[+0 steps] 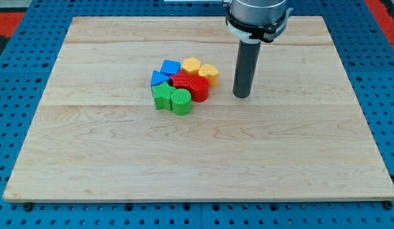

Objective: Place yellow hexagon to the left of green circle

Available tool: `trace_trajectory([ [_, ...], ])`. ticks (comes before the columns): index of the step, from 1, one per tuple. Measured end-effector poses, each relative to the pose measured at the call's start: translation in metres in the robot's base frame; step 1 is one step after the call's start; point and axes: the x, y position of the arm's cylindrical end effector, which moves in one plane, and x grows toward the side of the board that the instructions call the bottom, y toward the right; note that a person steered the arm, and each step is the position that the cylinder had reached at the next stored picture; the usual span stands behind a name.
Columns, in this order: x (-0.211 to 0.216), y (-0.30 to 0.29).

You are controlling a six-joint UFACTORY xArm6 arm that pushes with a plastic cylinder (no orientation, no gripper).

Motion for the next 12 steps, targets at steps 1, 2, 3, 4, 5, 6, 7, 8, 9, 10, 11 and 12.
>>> trace_trajectory([
  [1,-0.025,-0.015],
  [2,-0.060,-0.043],
  [3,-0.068,-0.070],
  [4,-0.085,-0.088],
  [5,-0.108,-0.106],
  [6,-0.116,-0.125],
  [7,-0.116,-0.137],
  [8,-0.106,-0.140],
  [9,-0.102,-0.158],
  [10,-0.102,-0.186],
  [11,-0.093,-0.195],
  [12,-0.106,-0.209],
])
